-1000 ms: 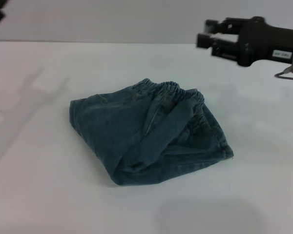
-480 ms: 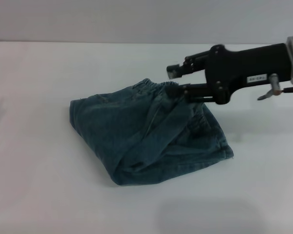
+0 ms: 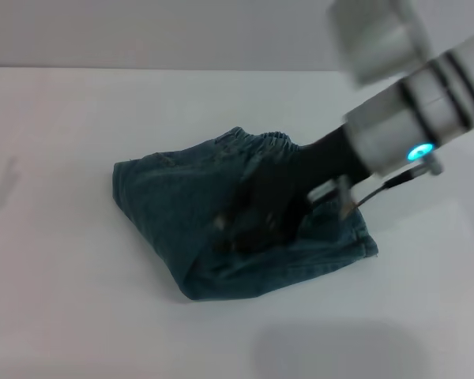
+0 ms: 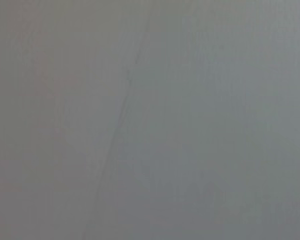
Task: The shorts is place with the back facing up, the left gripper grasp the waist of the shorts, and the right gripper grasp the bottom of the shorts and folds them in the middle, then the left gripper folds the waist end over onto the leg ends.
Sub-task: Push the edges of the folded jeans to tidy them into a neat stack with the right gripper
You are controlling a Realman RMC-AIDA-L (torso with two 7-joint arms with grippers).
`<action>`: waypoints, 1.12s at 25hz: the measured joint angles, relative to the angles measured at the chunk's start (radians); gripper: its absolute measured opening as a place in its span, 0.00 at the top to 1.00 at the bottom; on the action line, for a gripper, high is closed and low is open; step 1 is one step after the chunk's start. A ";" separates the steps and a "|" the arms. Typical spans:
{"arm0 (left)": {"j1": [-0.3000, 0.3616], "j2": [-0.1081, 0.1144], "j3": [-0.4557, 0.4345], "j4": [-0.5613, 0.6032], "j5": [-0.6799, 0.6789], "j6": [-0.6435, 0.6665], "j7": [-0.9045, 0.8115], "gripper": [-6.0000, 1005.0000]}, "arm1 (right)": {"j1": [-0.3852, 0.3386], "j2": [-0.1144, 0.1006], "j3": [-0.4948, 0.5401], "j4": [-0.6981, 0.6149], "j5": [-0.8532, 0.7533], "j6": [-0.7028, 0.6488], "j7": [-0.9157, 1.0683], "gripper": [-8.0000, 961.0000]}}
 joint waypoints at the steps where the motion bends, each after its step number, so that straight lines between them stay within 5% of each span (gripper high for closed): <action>1: -0.010 0.001 0.000 -0.011 0.001 0.001 0.005 0.16 | 0.011 0.001 -0.049 0.001 -0.002 0.013 0.011 0.54; 6: -0.031 0.001 0.000 -0.033 0.006 0.002 0.017 0.16 | 0.037 0.002 -0.208 0.002 -0.003 0.062 0.037 0.54; 16: -0.038 -0.002 0.002 -0.039 0.007 0.005 0.016 0.16 | 0.065 0.009 -0.366 0.048 -0.001 0.156 0.037 0.54; 28: -0.053 -0.003 0.002 -0.045 0.007 0.008 0.015 0.16 | 0.068 0.012 -0.435 0.108 0.020 0.414 0.030 0.54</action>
